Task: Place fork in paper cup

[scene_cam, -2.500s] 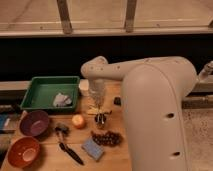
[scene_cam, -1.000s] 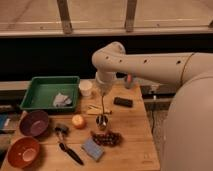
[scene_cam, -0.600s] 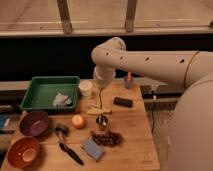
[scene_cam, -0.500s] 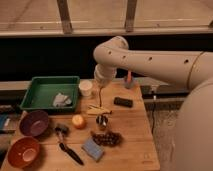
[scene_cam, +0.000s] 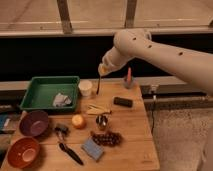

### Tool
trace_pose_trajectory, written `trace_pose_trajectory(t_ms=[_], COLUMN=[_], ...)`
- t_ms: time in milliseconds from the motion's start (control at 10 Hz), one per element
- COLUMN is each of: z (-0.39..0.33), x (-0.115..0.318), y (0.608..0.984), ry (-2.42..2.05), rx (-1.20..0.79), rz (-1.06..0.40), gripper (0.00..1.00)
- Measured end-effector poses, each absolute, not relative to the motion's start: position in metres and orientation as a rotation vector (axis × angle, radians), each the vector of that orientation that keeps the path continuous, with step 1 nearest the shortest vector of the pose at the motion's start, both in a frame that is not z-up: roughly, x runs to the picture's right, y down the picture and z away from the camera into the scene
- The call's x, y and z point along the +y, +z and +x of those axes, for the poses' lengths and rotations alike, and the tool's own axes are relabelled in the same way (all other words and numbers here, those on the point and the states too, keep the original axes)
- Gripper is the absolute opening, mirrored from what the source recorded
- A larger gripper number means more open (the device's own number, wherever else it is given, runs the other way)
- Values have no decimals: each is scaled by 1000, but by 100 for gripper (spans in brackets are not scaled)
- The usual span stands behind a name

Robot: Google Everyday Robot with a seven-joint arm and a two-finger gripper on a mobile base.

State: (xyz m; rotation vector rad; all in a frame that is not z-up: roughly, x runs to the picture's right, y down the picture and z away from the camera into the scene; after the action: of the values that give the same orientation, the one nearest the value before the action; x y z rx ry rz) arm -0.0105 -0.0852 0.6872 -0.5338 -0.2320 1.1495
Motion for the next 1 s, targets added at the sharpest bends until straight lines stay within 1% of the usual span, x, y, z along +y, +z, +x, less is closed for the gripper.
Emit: trace_pose_trajectory(t_ms=[500,700,1000], z=[-10,-1,-2], x=[-87,-97,-114], y=[689,695,706], ry=[1148,1156,1140], rx=[-257,-286,-311], rz=[-519,-471,-447], gripper=[0,0,0])
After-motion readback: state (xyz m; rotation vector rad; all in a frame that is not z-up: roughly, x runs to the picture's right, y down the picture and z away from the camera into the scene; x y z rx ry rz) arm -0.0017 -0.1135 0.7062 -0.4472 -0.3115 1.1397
